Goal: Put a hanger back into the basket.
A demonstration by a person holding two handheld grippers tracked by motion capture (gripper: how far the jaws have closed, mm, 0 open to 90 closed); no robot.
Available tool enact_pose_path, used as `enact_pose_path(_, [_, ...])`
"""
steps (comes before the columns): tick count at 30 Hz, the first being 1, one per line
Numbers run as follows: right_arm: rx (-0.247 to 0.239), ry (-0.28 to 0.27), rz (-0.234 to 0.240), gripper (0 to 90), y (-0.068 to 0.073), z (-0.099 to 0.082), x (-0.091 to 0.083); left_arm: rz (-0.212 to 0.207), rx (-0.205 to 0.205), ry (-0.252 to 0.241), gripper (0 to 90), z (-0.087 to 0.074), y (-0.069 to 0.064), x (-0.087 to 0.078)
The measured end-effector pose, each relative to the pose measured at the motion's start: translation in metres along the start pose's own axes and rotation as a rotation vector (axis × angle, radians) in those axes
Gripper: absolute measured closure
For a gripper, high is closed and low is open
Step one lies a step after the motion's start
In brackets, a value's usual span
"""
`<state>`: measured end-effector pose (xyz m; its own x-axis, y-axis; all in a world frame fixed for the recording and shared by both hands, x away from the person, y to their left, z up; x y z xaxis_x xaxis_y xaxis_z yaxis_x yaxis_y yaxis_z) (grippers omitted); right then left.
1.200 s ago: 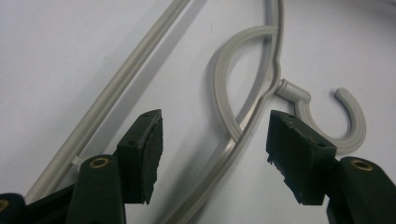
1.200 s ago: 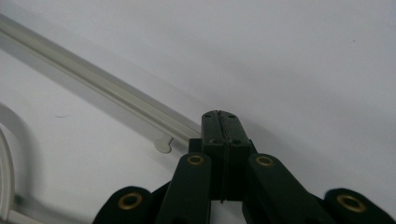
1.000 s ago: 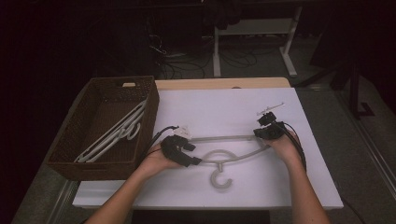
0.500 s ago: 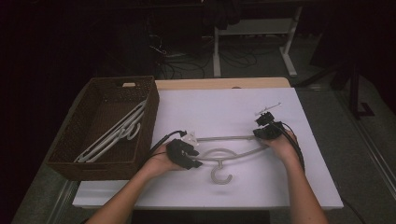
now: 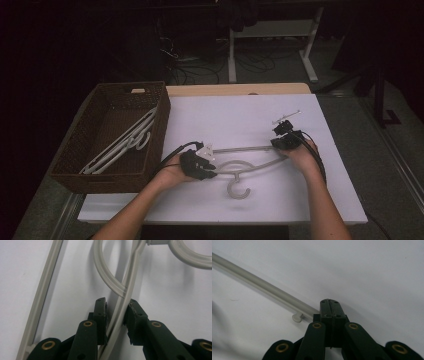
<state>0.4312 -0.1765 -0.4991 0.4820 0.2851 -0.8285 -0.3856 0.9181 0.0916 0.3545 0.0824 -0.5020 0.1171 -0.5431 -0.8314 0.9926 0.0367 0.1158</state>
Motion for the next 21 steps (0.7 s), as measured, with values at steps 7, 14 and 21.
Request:
enact_pose_path(7, [-0.013,0.007,0.009,89.6,0.000,0.001,0.000,-0.051,0.032,-0.018,76.1,0.004,-0.007,-0.002])
enact_pose_path(14, [-0.019,-0.020,0.023,86.0,0.003,0.007,0.000,-0.110,0.062,-0.043,81.7,0.013,-0.021,-0.002])
enact_pose_path(21, [0.023,-0.116,0.062,65.0,0.003,0.020,-0.018,-0.087,0.000,-0.055,82.5,0.012,-0.017,-0.005])
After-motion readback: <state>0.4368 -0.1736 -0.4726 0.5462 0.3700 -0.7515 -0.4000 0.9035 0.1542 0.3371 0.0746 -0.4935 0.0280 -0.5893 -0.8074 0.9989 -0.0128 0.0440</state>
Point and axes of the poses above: each handheld gripper's, and its own axes: x roughly forward along the jaws, z roughly out of its top, y roughly to its left, the point moved 7 cm from there along x, roughly forward along the jaws, and after that the axes turned 9 degrees about x, right-handed, at the moved point
